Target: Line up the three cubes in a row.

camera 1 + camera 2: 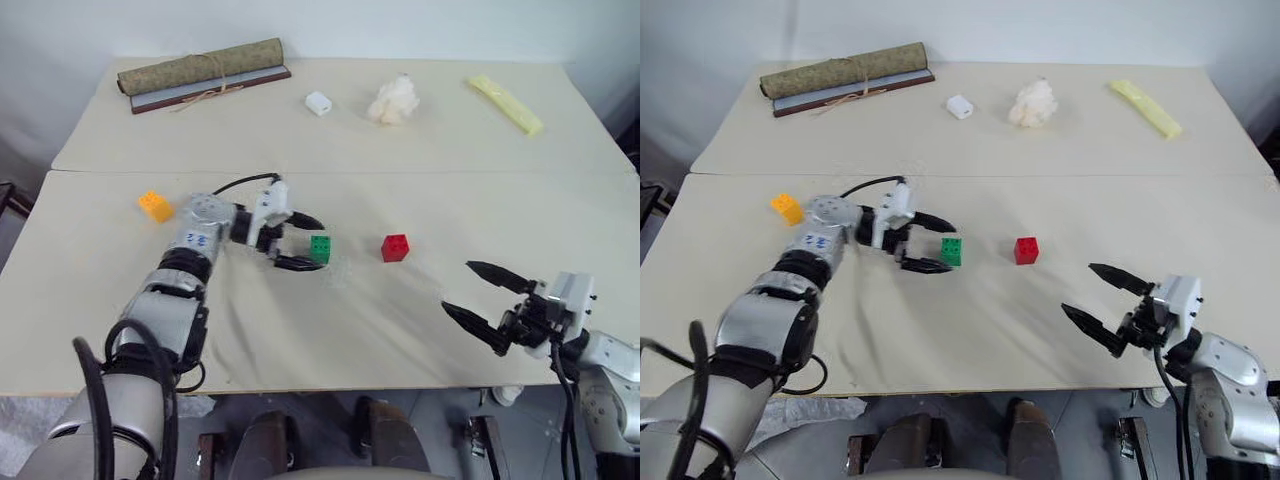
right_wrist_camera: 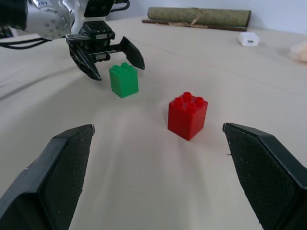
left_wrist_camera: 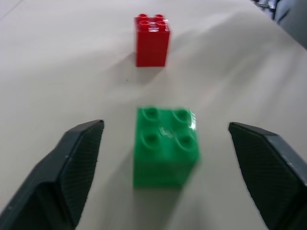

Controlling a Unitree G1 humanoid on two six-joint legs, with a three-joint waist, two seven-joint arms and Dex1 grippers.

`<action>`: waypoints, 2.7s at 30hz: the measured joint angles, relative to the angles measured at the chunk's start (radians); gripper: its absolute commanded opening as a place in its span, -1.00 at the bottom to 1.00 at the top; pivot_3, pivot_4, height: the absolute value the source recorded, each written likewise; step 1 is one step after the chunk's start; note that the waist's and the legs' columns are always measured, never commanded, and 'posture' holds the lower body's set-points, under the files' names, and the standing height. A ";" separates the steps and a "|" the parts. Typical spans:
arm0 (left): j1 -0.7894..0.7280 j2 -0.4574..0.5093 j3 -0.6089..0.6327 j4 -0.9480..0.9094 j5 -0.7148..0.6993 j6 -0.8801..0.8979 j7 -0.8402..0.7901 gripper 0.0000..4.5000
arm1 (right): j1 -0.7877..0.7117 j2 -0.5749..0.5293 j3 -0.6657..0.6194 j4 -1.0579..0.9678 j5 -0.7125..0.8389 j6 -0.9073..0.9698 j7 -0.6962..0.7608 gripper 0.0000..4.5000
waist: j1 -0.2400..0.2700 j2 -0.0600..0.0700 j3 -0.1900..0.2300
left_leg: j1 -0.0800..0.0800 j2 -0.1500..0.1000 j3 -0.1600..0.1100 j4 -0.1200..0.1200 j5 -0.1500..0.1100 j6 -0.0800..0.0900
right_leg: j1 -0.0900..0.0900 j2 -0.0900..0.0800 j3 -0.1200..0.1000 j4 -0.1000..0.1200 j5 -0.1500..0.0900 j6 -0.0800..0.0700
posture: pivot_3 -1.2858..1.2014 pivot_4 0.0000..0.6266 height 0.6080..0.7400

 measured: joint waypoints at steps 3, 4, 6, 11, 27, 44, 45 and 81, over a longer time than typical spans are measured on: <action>0.228 0.105 0.102 -0.264 -0.106 0.099 0.013 0.96 | -0.096 0.053 0.046 0.043 -0.006 -0.004 -0.001 1.00 | -0.015 0.001 0.000 | 0.002 0.002 -0.006 0.000 0.000 0.000 | -0.001 0.000 0.000 0.003 -0.001 -0.002 | 0.03 -0.52 1.00; 0.355 0.132 0.163 -0.418 -0.160 0.167 0.058 0.96 | -0.134 0.075 0.069 0.051 -0.007 -0.015 -0.001 1.00 | -0.019 0.002 0.001 | 0.001 0.002 -0.008 0.000 0.000 0.000 | -0.002 0.000 0.001 0.004 -0.001 -0.002 | 0.03 -0.52 1.00; 0.446 0.137 0.206 -0.533 -0.197 0.235 0.113 0.96 | -0.153 0.080 0.085 0.060 -0.011 -0.021 0.003 1.00 | -0.014 0.002 0.001 | 0.001 0.001 -0.010 0.000 0.000 0.000 | -0.002 -0.001 0.000 0.005 -0.001 -0.002 | 0.03 -0.52 1.00; 1.116 -0.039 0.602 -1.168 -0.329 0.390 0.541 0.96 | -0.277 0.107 0.168 0.104 -0.037 -0.044 0.052 1.00 | 0.000 0.001 0.001 | 0.002 0.001 -0.009 0.013 -0.011 0.007 | 0.002 -0.008 0.004 0.008 0.000 0.000 | 0.03 -0.52 1.00; 1.460 -0.288 0.701 -1.503 -0.429 0.413 0.983 0.96 | -0.371 0.071 0.231 0.151 -0.040 -0.008 0.143 1.00 | 0.038 -0.001 0.000 | 0.002 0.001 -0.007 0.018 -0.017 0.009 | 0.002 -0.009 0.004 0.007 0.000 0.000 | 0.03 -0.52 1.00; 0.613 -0.238 0.435 -1.286 -0.158 0.877 1.730 0.96 | -0.311 0.042 0.196 0.058 0.017 0.138 0.102 1.00 | 0.044 0.000 -0.001 | 0.001 0.000 -0.006 0.017 -0.016 0.006 | 0.003 -0.002 0.001 0.005 0.000 0.000 | 0.03 -0.52 1.00; 0.598 -0.238 0.429 -1.264 -0.144 0.871 1.739 0.96 | -0.310 0.042 0.194 0.055 0.017 0.138 0.099 1.00 | 0.046 -0.001 -0.001 | 0.001 0.000 -0.005 0.017 -0.016 0.006 | 0.003 -0.002 0.000 0.005 0.000 0.000 | 0.03 -0.52 1.00; 0.446 -0.120 0.397 -0.935 -0.210 0.830 1.469 -0.35 | -0.243 0.047 0.190 -0.004 0.017 0.134 0.028 1.00 | 0.053 -0.001 -0.001 | 0.000 0.001 0.000 0.016 -0.014 0.004 | 0.004 0.000 -0.001 0.001 0.001 0.001 | 0.03 -0.52 1.00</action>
